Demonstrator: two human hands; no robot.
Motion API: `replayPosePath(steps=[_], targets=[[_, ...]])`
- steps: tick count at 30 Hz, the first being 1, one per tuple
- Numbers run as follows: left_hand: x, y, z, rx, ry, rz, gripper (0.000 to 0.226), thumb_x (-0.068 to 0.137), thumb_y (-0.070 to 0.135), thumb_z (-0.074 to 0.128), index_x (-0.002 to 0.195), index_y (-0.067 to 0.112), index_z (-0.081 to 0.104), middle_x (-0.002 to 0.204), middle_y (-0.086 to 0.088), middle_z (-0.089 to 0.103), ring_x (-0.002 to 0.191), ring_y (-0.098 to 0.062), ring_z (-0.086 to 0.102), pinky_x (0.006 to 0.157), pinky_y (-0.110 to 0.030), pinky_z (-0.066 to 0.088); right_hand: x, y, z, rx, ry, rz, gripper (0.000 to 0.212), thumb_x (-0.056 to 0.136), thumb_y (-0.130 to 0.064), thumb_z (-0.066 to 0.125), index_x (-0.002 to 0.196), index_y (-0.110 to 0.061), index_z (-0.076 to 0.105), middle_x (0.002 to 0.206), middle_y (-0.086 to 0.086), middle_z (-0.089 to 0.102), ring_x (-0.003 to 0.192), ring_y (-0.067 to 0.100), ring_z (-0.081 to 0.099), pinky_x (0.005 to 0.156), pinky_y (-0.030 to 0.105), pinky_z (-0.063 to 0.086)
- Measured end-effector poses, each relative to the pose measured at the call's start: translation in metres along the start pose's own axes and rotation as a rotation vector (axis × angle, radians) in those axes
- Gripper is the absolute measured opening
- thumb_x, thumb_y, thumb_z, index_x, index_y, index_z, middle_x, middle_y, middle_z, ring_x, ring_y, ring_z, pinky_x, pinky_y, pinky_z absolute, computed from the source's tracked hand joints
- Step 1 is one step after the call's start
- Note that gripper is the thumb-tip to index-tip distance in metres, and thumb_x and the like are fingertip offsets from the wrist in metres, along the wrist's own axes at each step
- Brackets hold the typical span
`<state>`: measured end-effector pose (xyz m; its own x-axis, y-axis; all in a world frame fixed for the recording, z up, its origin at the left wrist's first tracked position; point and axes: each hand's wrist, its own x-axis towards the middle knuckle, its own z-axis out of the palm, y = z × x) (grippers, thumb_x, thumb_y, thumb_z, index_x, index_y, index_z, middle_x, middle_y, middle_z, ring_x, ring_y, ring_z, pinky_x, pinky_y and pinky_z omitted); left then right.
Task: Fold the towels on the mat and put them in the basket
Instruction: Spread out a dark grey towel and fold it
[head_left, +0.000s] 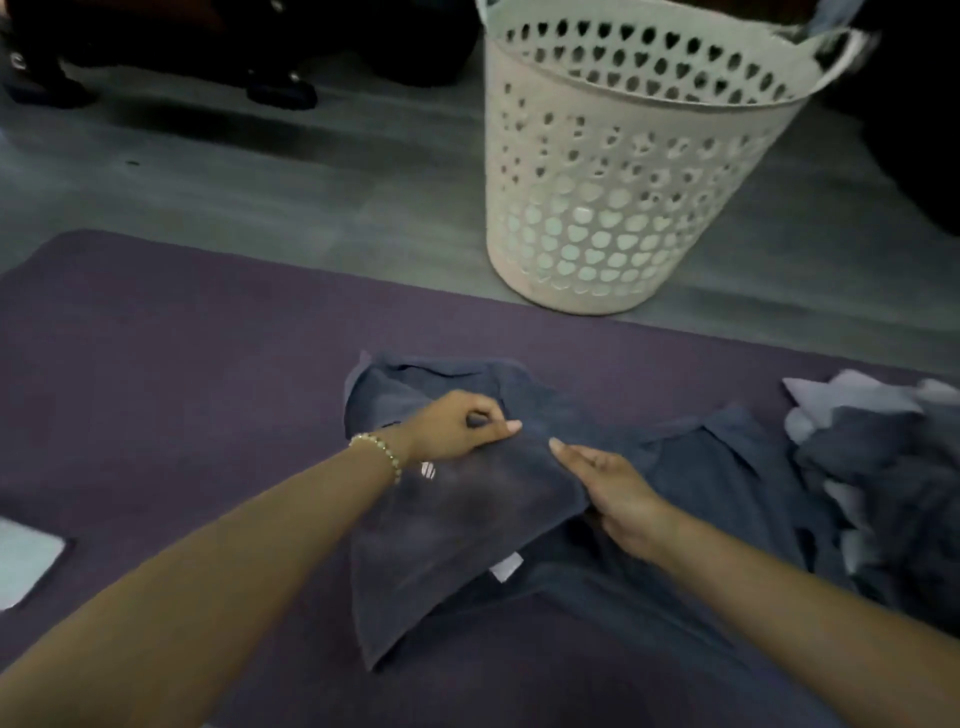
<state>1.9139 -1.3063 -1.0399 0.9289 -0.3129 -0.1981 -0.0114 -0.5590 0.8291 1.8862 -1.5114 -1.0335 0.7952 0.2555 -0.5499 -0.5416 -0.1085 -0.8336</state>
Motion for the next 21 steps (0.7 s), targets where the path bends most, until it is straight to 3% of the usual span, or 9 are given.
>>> replayPosePath(steps=[3, 6, 12, 15, 21], targets=[[0.051, 0.036, 0.024, 0.025, -0.171, 0.037, 0.029, 0.086, 0.033, 0.068, 0.061, 0.02, 0.062, 0.048, 0.021, 0.054, 0.051, 0.006, 0.049, 0.059, -0.005, 0.036, -0.037, 0.012, -0.077, 0.054, 0.114, 0.035, 0.038, 0.09, -0.033, 0.059, 0.104, 0.0, 0.069, 0.106, 0.017, 0.071, 0.099, 0.027, 0.066, 0.094, 0.037, 0.049], [0.096, 0.075, 0.06, 0.09, -0.301, 0.078, 0.04, 0.085, 0.036, 0.067, 0.053, 0.016, 0.056, 0.045, 0.013, 0.041, 0.047, -0.002, 0.037, 0.057, -0.012, 0.034, -0.076, 0.03, -0.138, 0.093, 0.229, 0.045, 0.043, 0.087, -0.035, 0.06, 0.105, 0.003, 0.067, 0.109, 0.021, 0.068, 0.095, 0.026, 0.064, 0.092, 0.038, 0.05], [0.157, 0.15, 0.163, 0.155, -0.303, 0.269, 0.034, 0.084, 0.04, 0.068, 0.06, 0.016, 0.062, 0.062, 0.003, 0.06, 0.06, -0.007, 0.054, 0.067, -0.025, 0.044, -0.12, 0.083, -0.207, 0.228, 0.421, -0.008, 0.072, 0.07, -0.053, 0.074, 0.095, 0.012, 0.058, 0.092, 0.024, 0.065, 0.084, 0.027, 0.059, 0.076, 0.034, 0.048], [0.176, 0.163, 0.215, 0.22, -0.295, 0.32, 0.036, 0.084, 0.041, 0.067, 0.063, 0.013, 0.061, 0.068, -0.004, 0.062, 0.067, -0.021, 0.058, 0.066, -0.035, 0.047, -0.125, 0.112, -0.229, 0.277, 0.578, -0.061, 0.052, 0.08, -0.04, 0.067, 0.087, 0.012, 0.06, 0.082, 0.02, 0.067, 0.078, 0.022, 0.062, 0.07, 0.027, 0.051], [0.188, 0.148, 0.292, 0.236, -0.291, 0.298, 0.03, 0.084, 0.043, 0.067, 0.067, 0.018, 0.06, 0.071, 0.006, 0.06, 0.072, -0.012, 0.055, 0.068, -0.029, 0.044, -0.127, 0.158, -0.264, 0.211, 0.801, -0.118, 0.034, 0.086, -0.017, 0.067, 0.07, 0.011, 0.058, 0.066, 0.012, 0.055, 0.067, 0.017, 0.053, 0.062, 0.018, 0.048]])
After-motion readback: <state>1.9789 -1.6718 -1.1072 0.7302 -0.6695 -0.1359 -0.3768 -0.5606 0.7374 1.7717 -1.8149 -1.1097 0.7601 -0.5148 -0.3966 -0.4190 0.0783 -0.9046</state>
